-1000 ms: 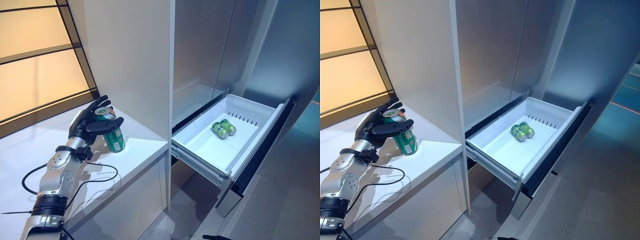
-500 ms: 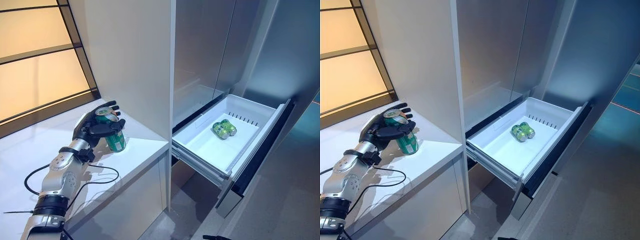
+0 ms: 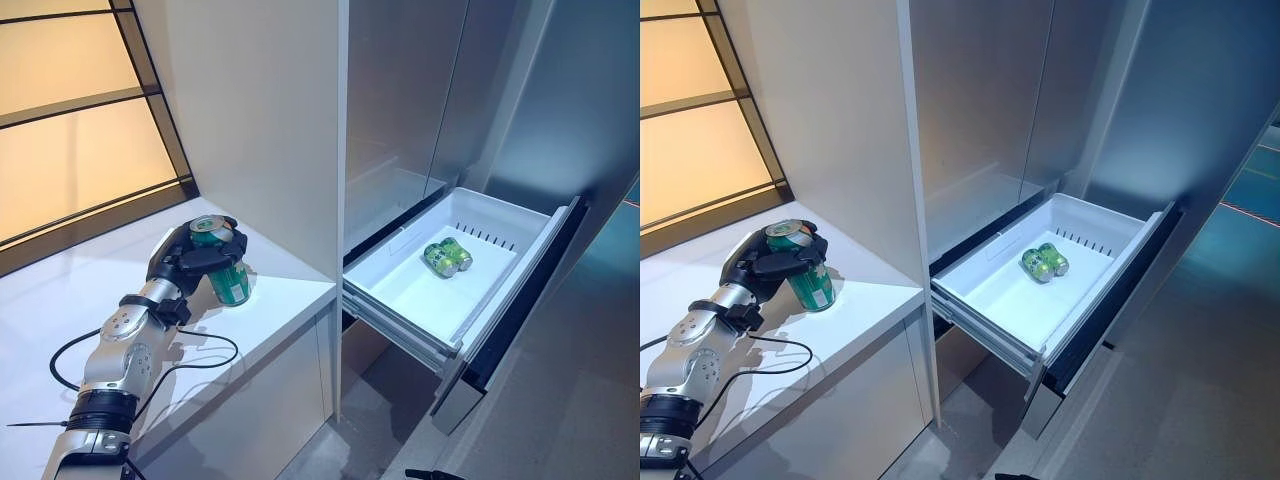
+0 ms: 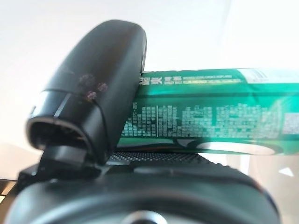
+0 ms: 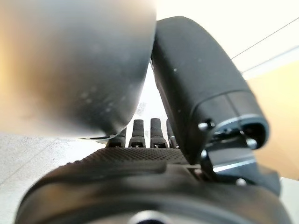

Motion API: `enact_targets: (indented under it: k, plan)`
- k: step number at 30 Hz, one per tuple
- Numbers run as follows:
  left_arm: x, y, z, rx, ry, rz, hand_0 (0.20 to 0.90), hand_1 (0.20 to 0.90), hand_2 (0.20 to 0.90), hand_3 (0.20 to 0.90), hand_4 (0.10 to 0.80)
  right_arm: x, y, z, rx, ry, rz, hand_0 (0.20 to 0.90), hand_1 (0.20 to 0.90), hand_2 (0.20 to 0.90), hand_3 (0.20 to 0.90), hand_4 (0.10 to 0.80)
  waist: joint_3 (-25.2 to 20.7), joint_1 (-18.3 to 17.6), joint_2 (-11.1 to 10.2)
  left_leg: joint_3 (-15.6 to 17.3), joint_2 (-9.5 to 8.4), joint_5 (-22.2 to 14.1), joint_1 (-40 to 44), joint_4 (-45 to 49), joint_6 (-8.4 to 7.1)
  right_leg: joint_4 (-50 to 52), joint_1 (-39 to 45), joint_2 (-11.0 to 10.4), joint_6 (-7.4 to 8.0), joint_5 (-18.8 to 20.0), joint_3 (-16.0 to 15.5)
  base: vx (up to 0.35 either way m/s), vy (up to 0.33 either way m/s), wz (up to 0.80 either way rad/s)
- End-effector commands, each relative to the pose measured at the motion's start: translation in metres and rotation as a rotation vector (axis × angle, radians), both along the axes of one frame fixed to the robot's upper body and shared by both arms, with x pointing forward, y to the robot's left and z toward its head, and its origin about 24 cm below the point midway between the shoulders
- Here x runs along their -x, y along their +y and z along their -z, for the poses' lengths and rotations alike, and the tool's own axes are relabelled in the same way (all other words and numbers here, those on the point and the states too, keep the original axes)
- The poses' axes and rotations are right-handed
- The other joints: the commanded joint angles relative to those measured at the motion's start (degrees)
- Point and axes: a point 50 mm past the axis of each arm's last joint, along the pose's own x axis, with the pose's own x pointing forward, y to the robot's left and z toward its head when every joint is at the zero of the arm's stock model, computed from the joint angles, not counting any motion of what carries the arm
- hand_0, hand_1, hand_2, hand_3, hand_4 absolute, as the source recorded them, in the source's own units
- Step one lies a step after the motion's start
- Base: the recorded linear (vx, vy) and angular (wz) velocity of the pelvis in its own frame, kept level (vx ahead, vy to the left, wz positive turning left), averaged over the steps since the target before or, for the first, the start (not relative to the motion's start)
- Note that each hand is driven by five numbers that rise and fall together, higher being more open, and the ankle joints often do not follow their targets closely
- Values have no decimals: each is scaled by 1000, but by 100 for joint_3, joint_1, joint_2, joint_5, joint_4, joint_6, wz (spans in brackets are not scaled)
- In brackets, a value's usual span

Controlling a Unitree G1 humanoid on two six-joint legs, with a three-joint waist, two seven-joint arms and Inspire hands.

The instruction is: Put drinks into fridge and close the fridge

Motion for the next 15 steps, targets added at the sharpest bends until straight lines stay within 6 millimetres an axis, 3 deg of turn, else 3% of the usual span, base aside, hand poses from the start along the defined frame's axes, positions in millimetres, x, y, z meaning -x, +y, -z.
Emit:
enact_targets:
  k: [1, 9, 15]
  plan:
    - [-14, -14, -107, 34, -482, 69, 300, 300, 300, 200, 100, -17, 5, -5, -42, -100, -67, 900, 900, 900, 900, 800, -34, 64, 10, 894, -261, -182, -42, 22, 224, 87, 89, 75, -51, -127, 483, 0, 0, 0]
    - [-1, -52, -136, 70, -650, 183, 300, 300, 300, 200, 100, -58, 46, -26, -125, -351, -245, 900, 900, 900, 900, 800, -31, 16, -23, 919, -247, -169, -99, 22, 211, 39, 39, 81, -58, -95, 528, -14, -8, -1]
    - [6, -70, -140, 80, -698, 259, 300, 300, 300, 200, 100, -87, 85, -66, -235, -539, -413, 900, 900, 900, 900, 800, 15, -104, -76, 978, -242, -139, -146, 22, 204, 11, -27, 88, -40, -49, 594, -55, -22, -4]
